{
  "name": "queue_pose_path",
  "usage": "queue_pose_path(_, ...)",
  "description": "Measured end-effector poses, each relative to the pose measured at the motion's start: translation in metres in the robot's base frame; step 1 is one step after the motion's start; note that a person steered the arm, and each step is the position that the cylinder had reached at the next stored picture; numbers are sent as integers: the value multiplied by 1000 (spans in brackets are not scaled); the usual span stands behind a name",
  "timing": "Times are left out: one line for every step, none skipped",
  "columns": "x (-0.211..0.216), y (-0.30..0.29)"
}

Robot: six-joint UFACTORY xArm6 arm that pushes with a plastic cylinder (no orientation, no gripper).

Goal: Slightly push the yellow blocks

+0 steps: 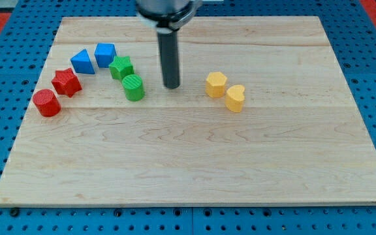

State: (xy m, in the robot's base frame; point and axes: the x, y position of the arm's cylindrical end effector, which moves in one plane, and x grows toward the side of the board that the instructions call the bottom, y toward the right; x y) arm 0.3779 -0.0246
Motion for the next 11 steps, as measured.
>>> queue_pose_path(-5,63)
queue_pose_path(4,103)
queue_pose_path(41,118)
queue_pose_path(41,155)
queue_pose_path(12,224)
queue_pose_path(66,246)
queue_pose_path(97,208)
queue_pose_path(100,166)
queue_pose_path(68,184)
queue_pose_path(62,162)
queue_pose_path(77,85)
